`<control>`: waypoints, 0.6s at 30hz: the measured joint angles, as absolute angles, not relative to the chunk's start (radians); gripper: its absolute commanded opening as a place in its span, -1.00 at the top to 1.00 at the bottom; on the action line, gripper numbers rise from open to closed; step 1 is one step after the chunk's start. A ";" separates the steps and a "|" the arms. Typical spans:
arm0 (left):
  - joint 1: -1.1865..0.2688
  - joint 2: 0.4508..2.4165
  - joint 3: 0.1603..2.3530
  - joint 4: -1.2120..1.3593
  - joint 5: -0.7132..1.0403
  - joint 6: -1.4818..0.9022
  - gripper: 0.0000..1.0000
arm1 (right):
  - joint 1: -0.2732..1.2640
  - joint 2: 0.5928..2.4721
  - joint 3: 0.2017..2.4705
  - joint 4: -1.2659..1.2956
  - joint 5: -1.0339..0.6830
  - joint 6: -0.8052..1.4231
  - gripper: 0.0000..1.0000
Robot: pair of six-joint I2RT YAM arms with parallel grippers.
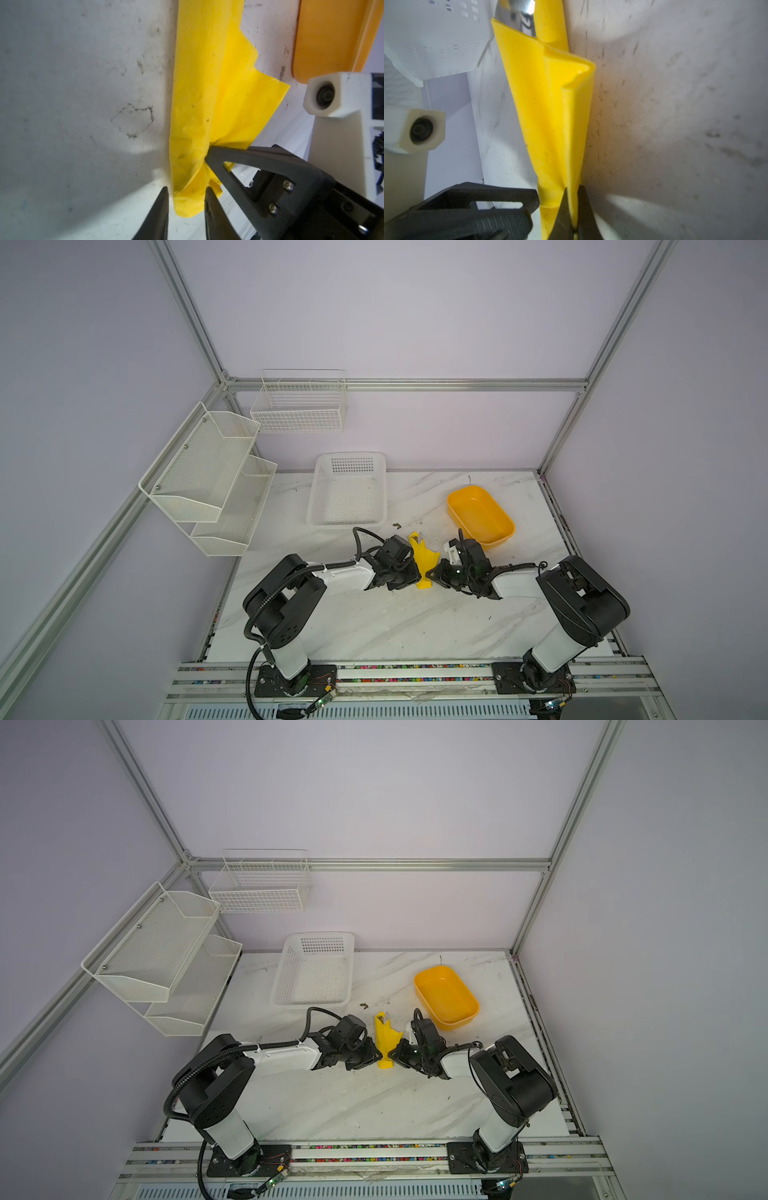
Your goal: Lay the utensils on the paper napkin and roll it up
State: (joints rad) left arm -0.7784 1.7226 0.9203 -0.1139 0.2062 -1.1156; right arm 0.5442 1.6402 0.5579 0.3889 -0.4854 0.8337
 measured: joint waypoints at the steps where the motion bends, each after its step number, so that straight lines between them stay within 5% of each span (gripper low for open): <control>1: -0.782 1.723 0.918 -0.110 0.207 -1.116 0.39 | 0.544 1.640 0.558 0.389 -0.485 0.834 0.87; 18: -0.822 1.745 0.893 -0.078 0.214 -1.137 0.39 | 0.544 1.640 0.556 0.392 -0.485 0.834 0.87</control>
State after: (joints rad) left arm -0.8219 1.7454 0.8932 -0.0776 0.2138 -1.1366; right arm 0.5442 1.6402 0.5560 0.3920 -0.4854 0.8337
